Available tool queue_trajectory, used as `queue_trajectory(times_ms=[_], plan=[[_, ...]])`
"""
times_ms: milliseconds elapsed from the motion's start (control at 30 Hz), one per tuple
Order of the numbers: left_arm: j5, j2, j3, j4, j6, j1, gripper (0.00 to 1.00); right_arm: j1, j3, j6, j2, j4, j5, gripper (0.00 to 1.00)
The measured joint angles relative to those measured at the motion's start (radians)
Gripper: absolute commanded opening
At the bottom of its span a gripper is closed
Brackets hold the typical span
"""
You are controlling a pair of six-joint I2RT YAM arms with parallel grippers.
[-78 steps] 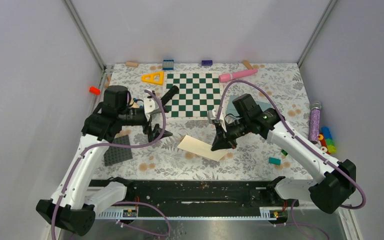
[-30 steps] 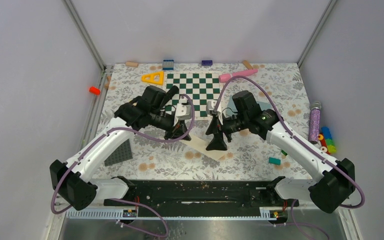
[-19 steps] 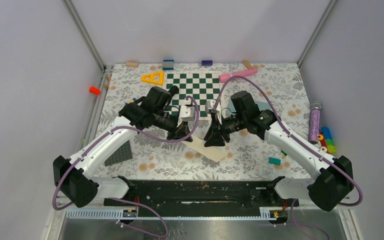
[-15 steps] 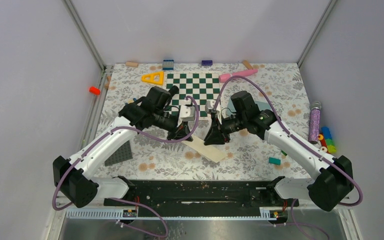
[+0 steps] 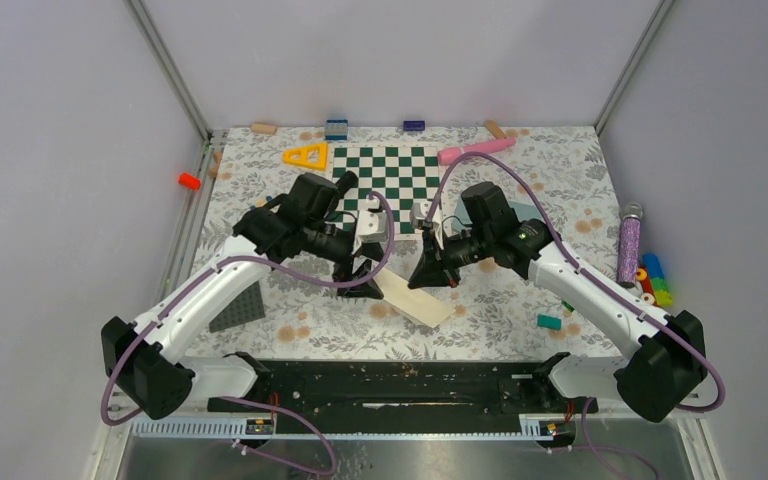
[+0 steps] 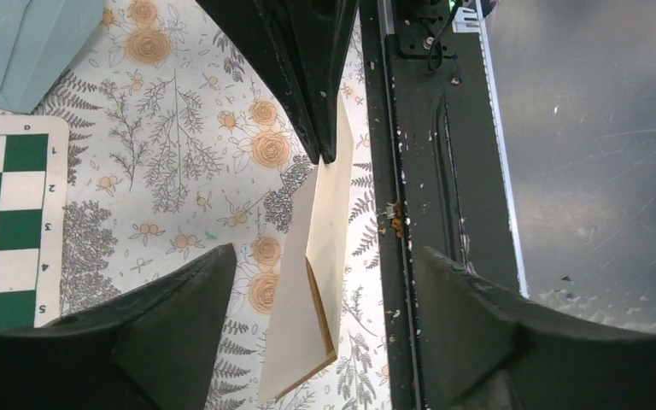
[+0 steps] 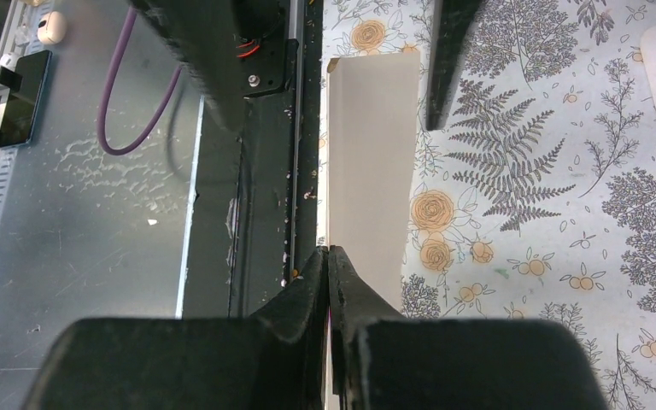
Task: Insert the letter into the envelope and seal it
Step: Fold the letter.
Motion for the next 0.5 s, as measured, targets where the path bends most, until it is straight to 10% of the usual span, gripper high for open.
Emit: queue_trajectory(times_ms=[200,500], plan=[[0.003,-0.013,0.000,0.003,-0.005,0.000,0.93,0.000,0.000,-0.011,0.001,-0.004,0.000,0.00],[0.013,0.029,0.001,0.003,-0.019,0.000,0.68,0.019,0.000,-0.030,0.003,-0.005,0.012,0.00]])
